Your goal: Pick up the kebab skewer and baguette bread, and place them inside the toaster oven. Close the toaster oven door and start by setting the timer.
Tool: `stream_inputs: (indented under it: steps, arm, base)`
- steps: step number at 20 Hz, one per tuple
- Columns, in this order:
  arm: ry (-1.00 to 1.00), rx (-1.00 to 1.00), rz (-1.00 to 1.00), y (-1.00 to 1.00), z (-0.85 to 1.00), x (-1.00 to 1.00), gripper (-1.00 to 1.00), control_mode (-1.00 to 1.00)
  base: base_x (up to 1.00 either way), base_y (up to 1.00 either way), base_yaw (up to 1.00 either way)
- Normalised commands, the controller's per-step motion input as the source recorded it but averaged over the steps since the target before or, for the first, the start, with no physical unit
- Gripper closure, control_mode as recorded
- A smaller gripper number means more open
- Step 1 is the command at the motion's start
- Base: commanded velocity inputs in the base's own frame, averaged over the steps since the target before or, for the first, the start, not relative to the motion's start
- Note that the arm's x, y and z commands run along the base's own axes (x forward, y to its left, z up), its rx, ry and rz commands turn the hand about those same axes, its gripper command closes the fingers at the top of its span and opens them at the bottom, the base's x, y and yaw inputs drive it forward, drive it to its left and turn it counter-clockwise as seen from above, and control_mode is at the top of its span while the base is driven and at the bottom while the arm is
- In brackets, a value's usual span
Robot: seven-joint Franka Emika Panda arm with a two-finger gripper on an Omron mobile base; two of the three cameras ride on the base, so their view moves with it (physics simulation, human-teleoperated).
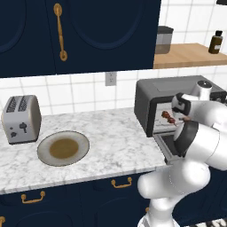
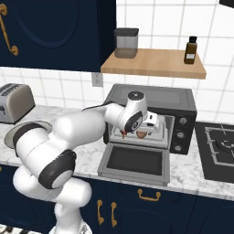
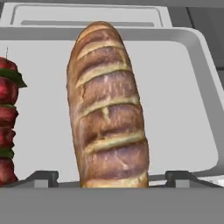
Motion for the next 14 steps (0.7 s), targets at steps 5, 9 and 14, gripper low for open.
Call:
stream_inputs:
  steps: [5,9,14]
  arm:
    - [-0.05,0.0,0.0,-0.02,0.25,-0.5,-1.0,-1.0]
    - [0.01,0.0,-0.09,0.0,0.02,-0.82,-1.0,-1.0]
    - [0.02,0.01,-0.15,0.0,-0.07,-0.48,-1.0,-1.0]
  base:
    - [0.0,0.0,0.0]
    - [0.0,0.0,0.0]
    - [0.0,0.0,0.0]
